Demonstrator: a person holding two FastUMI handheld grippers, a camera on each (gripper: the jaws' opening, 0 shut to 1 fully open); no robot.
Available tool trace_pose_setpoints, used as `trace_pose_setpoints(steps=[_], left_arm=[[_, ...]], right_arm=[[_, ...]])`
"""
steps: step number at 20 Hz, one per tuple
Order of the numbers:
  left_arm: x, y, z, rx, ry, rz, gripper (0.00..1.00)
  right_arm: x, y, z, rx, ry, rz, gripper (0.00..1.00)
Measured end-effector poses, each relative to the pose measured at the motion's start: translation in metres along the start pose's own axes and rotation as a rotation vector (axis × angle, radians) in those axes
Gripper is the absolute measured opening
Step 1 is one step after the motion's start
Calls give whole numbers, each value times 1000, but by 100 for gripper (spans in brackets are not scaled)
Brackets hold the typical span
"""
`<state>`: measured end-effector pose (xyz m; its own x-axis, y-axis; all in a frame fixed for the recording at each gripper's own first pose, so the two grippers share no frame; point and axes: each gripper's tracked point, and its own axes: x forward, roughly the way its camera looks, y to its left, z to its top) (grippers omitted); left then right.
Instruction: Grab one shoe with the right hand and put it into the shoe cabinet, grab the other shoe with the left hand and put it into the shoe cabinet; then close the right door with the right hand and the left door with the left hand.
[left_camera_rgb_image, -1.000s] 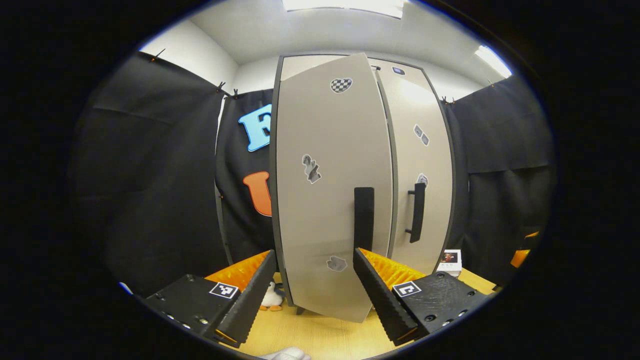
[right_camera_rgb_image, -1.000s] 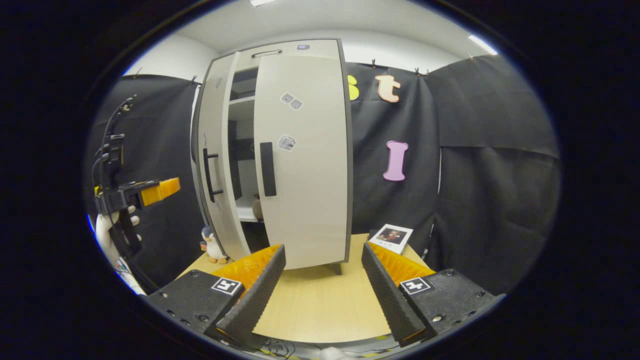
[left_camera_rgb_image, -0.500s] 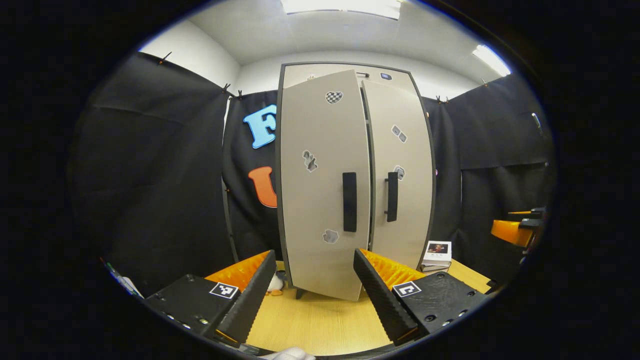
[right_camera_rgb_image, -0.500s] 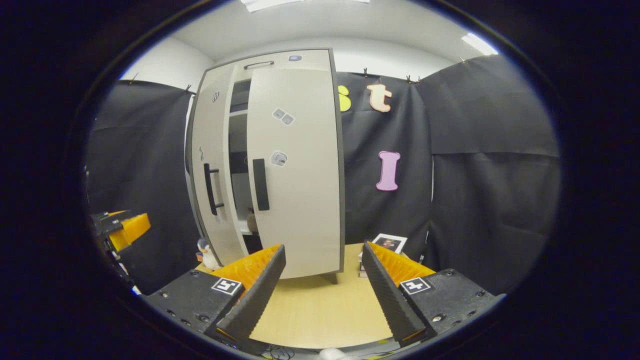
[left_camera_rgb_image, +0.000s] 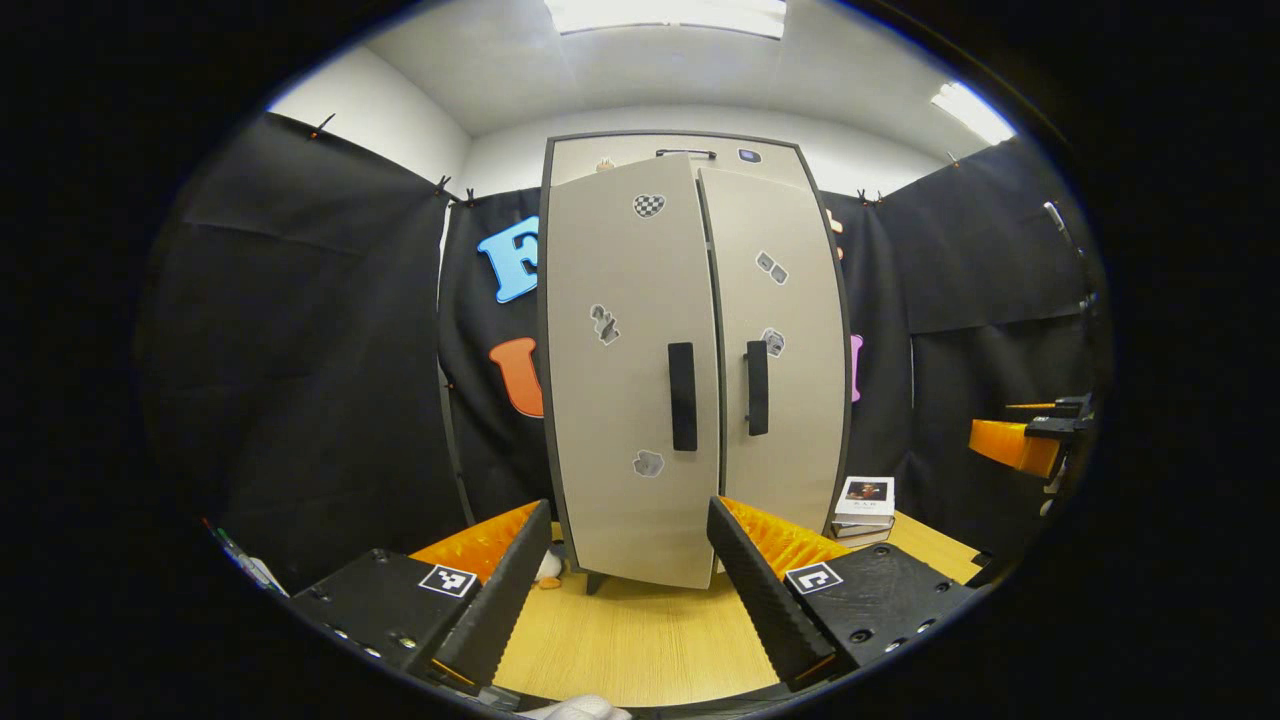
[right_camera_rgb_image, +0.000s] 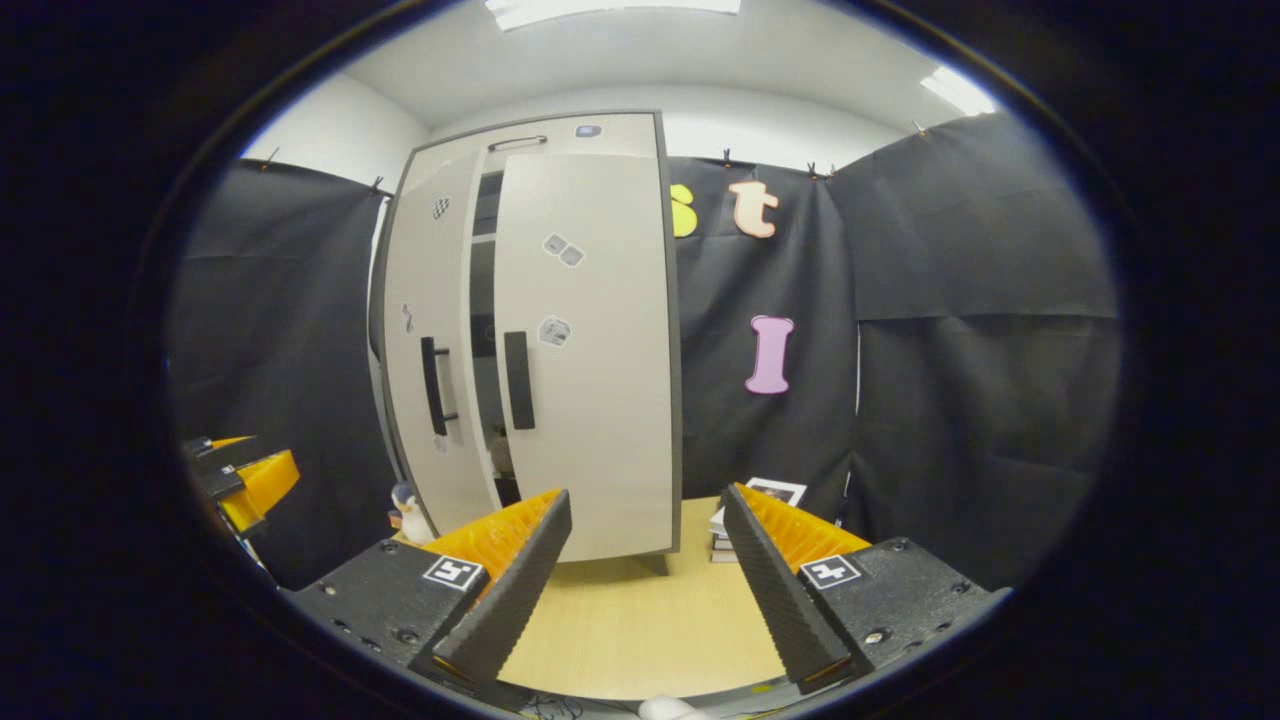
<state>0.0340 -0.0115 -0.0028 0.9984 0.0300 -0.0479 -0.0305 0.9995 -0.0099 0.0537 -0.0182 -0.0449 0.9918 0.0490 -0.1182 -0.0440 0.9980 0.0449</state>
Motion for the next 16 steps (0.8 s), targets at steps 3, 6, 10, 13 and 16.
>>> trace_pose_setpoints(steps=[3,6,10,13,16], left_arm=[[-1,-1,1,3,7,1,96],[-3,-3,4,-3,4,-6,96],[-4,-1,4,-6,8,-4,96],[-3,2,4,-6,4,-4,96],[-1,3,5,-8,1,-8,96]], right_arm=[[-2,1,0,7,2,7,100],[-5,5,4,-2,-10,16,100],[-6,11,6,-13,-19,28,100],[-7,14,5,-15,-21,31,100],[-8,15,4,-17,-19,26,100]])
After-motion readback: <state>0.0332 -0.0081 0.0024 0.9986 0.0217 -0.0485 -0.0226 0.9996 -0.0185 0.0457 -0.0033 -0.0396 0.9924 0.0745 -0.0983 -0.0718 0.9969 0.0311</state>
